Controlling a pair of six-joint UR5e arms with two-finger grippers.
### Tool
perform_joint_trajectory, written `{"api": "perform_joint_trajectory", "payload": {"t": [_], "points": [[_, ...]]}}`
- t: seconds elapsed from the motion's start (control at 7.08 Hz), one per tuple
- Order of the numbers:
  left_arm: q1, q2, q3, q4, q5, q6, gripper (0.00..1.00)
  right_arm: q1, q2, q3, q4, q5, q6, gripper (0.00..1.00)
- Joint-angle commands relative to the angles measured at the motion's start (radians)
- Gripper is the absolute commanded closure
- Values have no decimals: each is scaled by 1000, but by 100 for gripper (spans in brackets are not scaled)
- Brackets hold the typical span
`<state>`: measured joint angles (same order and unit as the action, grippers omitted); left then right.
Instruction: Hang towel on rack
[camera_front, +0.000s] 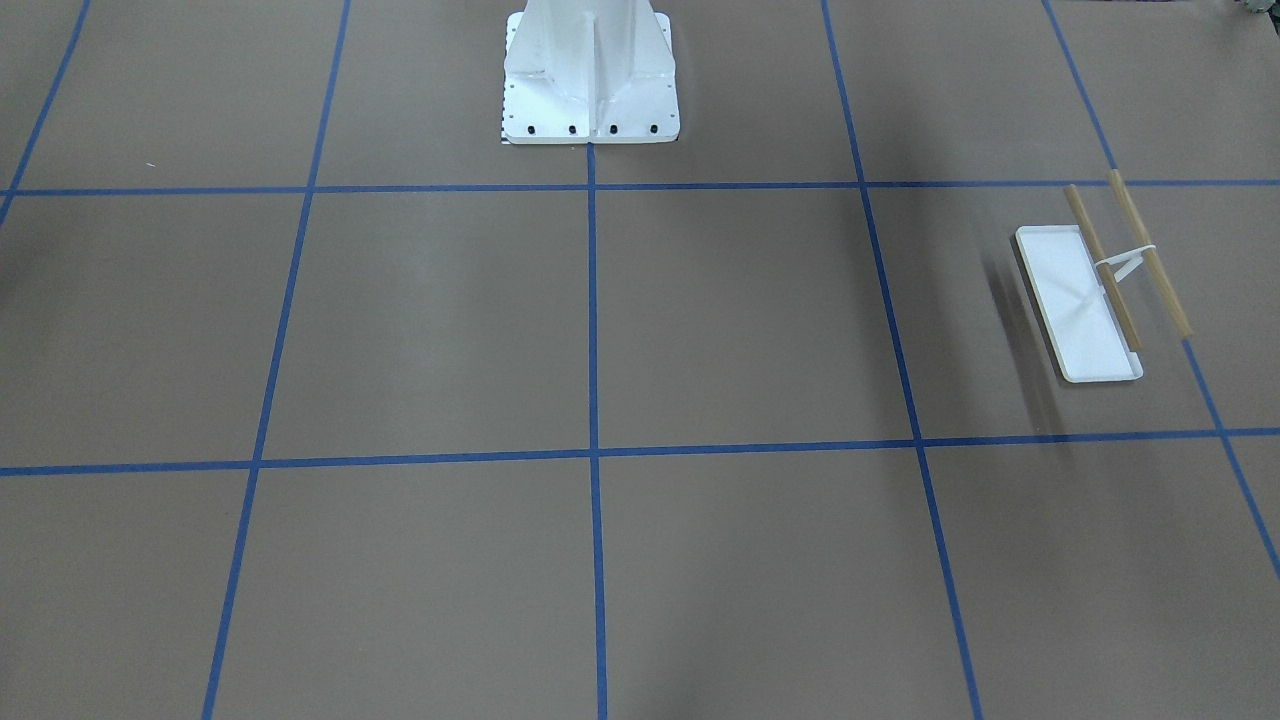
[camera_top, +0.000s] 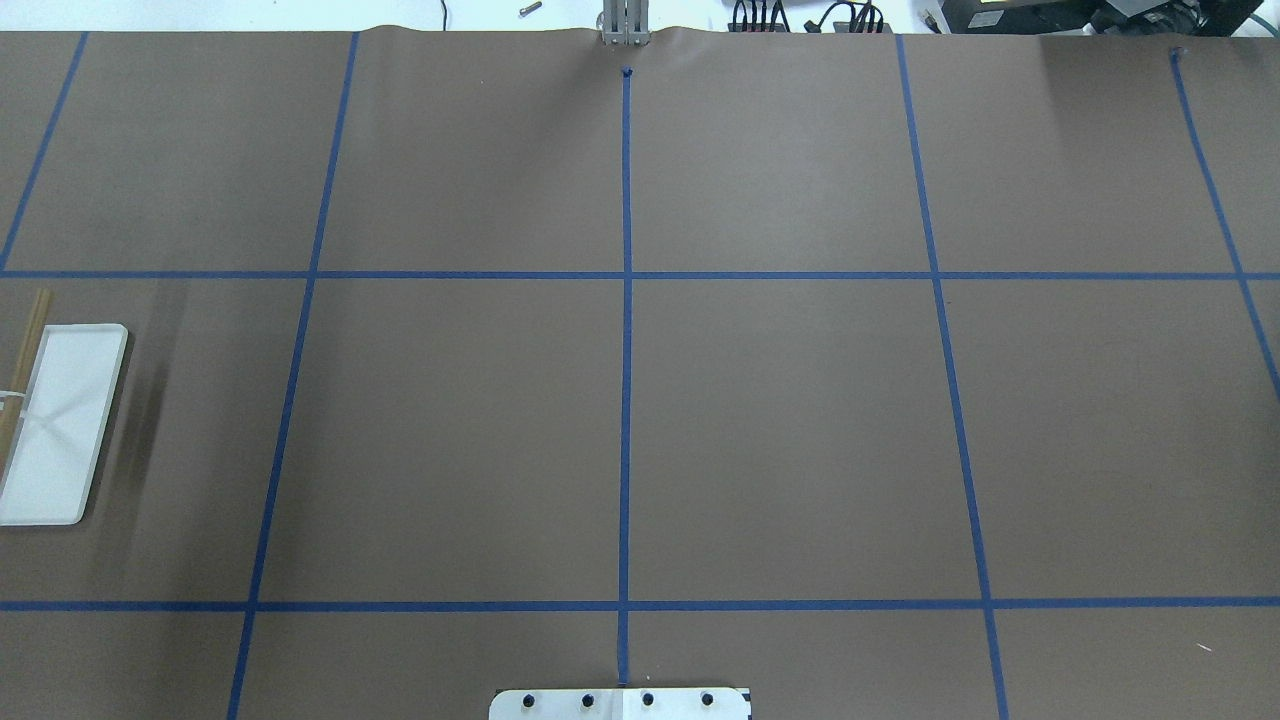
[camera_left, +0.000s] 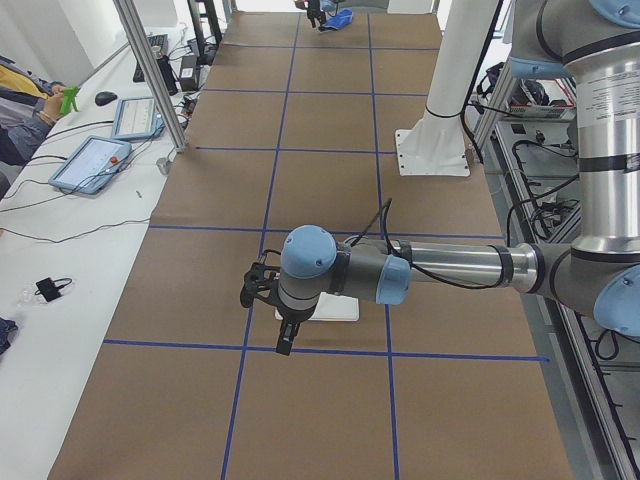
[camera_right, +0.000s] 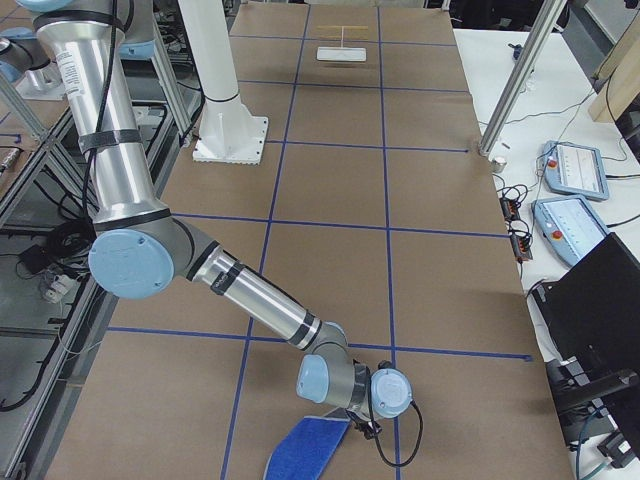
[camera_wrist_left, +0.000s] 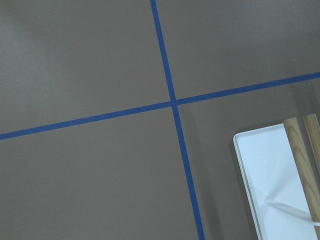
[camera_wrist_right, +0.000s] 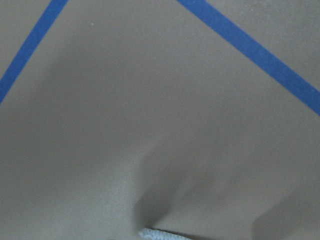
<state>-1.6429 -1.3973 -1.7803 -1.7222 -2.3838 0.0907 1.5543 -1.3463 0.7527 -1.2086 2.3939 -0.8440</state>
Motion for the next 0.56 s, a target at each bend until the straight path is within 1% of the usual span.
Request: {"api": "perform_joint_trajectory", "payload": {"t": [0.0, 0.42], "points": [[0, 11, -5, -4, -23, -11, 2, 24, 1, 1, -40, -13, -73, 11], [-1, 11, -8, -5, -25, -11, 2, 42, -5, -3, -45, -38, -109, 23]]}}
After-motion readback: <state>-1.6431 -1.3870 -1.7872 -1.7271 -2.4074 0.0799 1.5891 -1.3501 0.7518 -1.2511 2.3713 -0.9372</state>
